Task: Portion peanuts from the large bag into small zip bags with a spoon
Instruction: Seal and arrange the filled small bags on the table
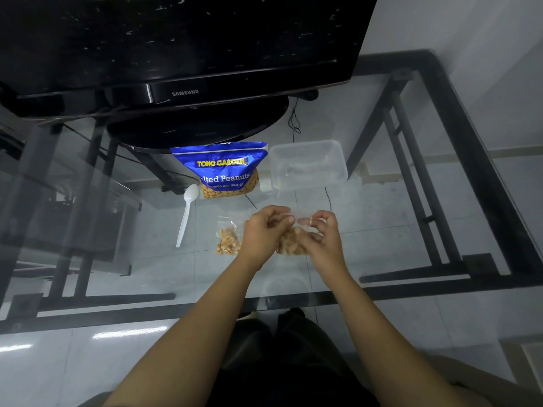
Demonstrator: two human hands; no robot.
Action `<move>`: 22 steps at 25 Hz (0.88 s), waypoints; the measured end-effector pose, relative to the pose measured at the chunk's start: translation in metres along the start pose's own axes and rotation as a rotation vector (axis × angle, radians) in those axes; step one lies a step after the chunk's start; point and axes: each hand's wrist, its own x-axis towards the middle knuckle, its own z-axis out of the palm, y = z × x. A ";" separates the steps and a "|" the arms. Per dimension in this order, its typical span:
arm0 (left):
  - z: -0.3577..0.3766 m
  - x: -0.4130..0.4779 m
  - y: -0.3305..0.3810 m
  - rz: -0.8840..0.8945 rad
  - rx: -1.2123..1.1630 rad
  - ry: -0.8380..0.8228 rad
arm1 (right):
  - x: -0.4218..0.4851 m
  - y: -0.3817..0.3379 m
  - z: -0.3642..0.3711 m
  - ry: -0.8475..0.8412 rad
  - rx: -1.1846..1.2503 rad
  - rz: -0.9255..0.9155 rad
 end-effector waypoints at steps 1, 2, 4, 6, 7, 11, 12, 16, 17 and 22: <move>-0.001 0.000 0.000 -0.003 -0.016 0.011 | 0.001 -0.003 0.002 0.029 0.029 0.046; -0.002 0.000 0.000 -0.008 -0.020 0.013 | 0.003 -0.005 0.003 0.071 0.019 0.066; -0.001 -0.001 0.004 -0.008 -0.011 0.002 | 0.008 -0.007 0.004 0.152 -0.050 0.032; -0.001 -0.001 0.008 0.025 0.040 -0.008 | 0.010 -0.010 0.006 0.203 -0.091 0.003; -0.001 0.000 0.009 0.054 0.090 -0.006 | 0.011 -0.011 0.006 0.212 -0.101 0.003; -0.004 0.005 0.009 0.073 0.155 0.007 | 0.014 -0.011 0.009 0.212 -0.197 0.006; -0.003 0.006 0.010 0.070 0.189 0.010 | 0.014 -0.010 0.011 0.225 -0.234 0.011; 0.001 0.007 0.013 0.115 0.368 0.023 | 0.018 -0.012 0.016 0.274 -0.362 0.069; 0.002 0.008 0.014 0.121 0.376 0.035 | 0.020 -0.014 0.016 0.268 -0.354 0.087; 0.003 0.010 0.014 0.115 0.385 0.071 | 0.027 -0.017 0.012 0.229 -0.360 0.130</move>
